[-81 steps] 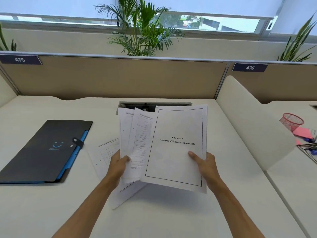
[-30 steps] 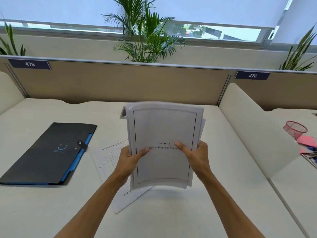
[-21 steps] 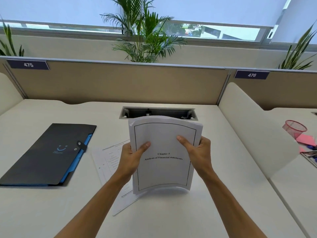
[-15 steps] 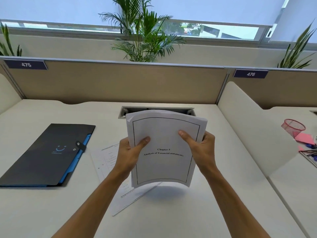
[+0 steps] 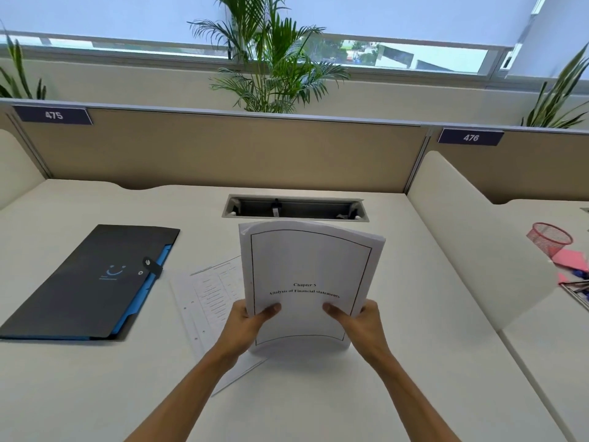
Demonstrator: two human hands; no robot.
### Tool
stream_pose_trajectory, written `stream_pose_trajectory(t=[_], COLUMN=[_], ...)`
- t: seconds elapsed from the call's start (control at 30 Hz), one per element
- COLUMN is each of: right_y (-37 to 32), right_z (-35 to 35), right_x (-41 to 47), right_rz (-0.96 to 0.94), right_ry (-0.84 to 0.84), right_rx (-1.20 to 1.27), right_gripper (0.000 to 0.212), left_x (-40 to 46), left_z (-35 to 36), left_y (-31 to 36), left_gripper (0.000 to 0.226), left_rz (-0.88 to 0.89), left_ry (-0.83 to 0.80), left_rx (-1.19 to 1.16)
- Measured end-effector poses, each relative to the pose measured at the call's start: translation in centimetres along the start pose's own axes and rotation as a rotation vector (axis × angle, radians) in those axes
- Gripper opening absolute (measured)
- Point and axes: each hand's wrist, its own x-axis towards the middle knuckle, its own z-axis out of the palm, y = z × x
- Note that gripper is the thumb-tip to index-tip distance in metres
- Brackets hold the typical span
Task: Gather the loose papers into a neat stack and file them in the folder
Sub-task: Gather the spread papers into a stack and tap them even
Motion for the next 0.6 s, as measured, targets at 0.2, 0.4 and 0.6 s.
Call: stream_pose_trajectory(t=[0.2, 0.4, 0.6], right_y=[1.5, 0.9, 0.3], right_z=[1.5, 1.4, 0.3], right_x=[0.0, 1.0, 1.7], right_rz=[0.08, 0.069, 0.098], right_ry=[0.059, 0.088, 0.082], right_rx=[0.083, 0.062, 0.064], right_gripper=[0.01, 0.014, 0.004], left_x=[0.7, 1.0, 1.1], left_z=[0.0, -1.2, -5.0], left_y=[-0.7, -0.4, -2.9], left_gripper=[0.027, 0.026, 0.057], left_rz=[-0.072, -0.174, -0.326], left_ry=[0.094, 0.235, 0.569], left_rx=[-0.053, -0.037, 0.55])
